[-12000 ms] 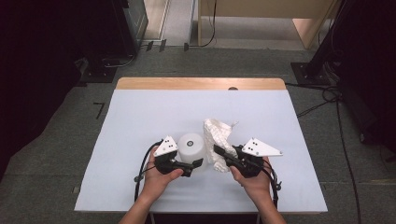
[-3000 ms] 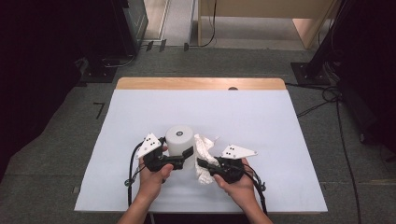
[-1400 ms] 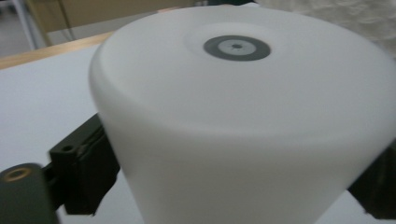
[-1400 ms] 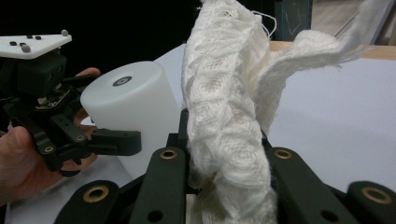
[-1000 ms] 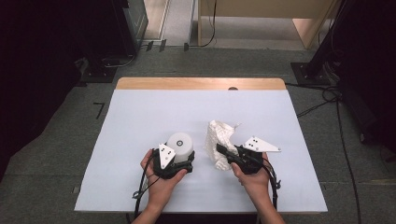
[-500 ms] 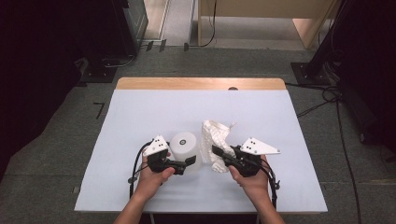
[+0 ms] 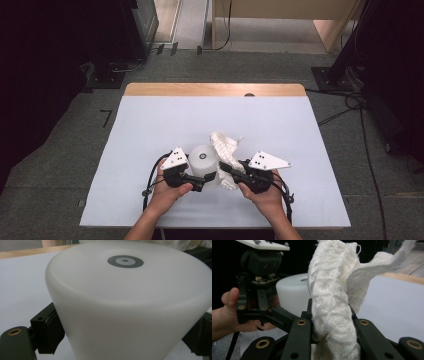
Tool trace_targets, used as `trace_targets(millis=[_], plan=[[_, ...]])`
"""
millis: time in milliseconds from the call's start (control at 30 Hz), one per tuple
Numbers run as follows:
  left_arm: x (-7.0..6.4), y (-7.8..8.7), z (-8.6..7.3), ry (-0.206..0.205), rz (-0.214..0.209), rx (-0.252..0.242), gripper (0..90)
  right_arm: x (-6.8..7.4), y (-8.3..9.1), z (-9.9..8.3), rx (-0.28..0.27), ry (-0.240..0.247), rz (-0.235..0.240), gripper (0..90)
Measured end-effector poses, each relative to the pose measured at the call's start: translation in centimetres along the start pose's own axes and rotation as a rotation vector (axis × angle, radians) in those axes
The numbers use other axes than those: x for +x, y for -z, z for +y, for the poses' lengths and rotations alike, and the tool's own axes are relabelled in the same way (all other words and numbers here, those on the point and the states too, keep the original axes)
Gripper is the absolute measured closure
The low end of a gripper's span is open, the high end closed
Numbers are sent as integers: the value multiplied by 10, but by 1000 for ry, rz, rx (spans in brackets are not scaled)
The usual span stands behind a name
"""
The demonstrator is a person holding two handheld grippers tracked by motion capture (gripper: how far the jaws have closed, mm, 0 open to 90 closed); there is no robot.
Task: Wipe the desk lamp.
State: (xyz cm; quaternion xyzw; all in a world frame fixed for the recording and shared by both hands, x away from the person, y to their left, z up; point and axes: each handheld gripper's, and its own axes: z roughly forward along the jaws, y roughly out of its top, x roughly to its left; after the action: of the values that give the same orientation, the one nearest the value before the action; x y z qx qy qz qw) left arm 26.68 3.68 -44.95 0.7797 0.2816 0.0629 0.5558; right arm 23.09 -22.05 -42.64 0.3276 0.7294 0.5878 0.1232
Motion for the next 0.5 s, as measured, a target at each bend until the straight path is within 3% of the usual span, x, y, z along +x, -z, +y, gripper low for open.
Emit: trace_targets(millis=[167, 500], plan=[[3, 6, 5, 24, -14, -65, 82, -7, -4, -6, 27, -44, -2, 756], [13, 16, 11, 91, 42, -178, 82, 0, -17, -18, 77, -53, 14, 756]])
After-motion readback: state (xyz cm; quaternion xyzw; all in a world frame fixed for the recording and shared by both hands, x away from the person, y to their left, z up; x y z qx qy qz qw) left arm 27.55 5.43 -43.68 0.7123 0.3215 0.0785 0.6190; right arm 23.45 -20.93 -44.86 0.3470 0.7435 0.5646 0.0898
